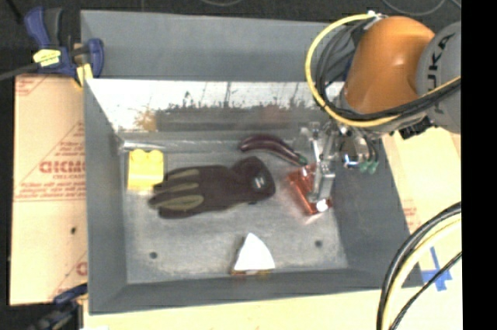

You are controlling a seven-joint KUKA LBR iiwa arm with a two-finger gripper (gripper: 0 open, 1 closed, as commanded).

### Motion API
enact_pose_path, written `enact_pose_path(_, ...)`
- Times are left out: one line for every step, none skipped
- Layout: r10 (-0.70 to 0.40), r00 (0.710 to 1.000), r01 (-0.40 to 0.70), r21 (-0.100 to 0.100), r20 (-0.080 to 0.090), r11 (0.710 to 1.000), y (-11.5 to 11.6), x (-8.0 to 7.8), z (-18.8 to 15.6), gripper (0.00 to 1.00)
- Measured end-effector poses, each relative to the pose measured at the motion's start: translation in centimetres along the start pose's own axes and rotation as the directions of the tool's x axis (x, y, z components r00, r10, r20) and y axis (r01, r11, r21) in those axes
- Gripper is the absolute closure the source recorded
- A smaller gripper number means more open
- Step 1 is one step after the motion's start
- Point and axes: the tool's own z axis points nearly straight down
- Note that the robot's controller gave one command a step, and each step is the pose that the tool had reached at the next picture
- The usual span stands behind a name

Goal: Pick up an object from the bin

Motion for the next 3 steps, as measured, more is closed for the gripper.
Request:
enact_pose_path(-0.001,1.000,0.001,0.001,0.008,1.000,0.0,-0.2,-0.4,0.00)
enact_pose_path(-0.106,0.994,0.106,0.004,0.014,0.994,0.8,-0.7,1.4,0.00)
enact_pose_path(-0.272,0.962,0.272,0.002,0.006,0.962,1.2,-1.2,4.7,0.00)
